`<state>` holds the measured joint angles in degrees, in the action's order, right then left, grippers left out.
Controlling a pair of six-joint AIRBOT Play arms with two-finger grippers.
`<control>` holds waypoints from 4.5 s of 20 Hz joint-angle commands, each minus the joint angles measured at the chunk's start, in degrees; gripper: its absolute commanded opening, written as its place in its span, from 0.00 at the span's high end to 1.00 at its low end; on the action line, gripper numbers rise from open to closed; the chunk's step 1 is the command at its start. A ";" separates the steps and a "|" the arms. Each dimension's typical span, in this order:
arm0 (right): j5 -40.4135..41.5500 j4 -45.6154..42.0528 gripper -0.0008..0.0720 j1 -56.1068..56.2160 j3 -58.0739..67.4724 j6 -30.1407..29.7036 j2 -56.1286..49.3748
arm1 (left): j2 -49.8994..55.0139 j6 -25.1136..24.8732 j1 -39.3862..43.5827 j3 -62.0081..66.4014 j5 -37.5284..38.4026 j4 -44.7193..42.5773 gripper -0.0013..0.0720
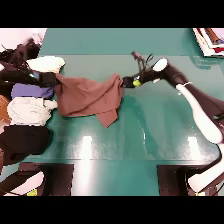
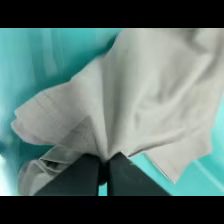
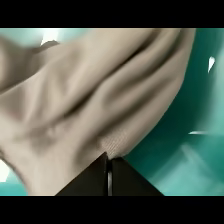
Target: Fold the shirts.
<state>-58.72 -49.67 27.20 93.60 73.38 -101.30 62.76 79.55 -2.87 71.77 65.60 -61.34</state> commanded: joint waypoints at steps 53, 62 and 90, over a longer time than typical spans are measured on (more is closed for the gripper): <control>-10.23 -3.80 0.38 -20.81 -16.24 8.98 26.49 | 6.34 1.51 12.48 -33.86 -19.15 15.52 0.14; -9.81 -3.87 0.38 -20.28 -16.22 9.01 26.49 | 9.60 -1.51 20.37 -33.66 -25.00 21.64 0.63; -3.41 7.48 0.97 -17.75 -5.40 -0.31 -8.39 | 9.55 -3.04 7.02 2.38 -7.72 16.28 0.94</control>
<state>-62.52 -43.48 7.20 84.60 73.71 -107.61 72.31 75.83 4.21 74.00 57.45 -44.97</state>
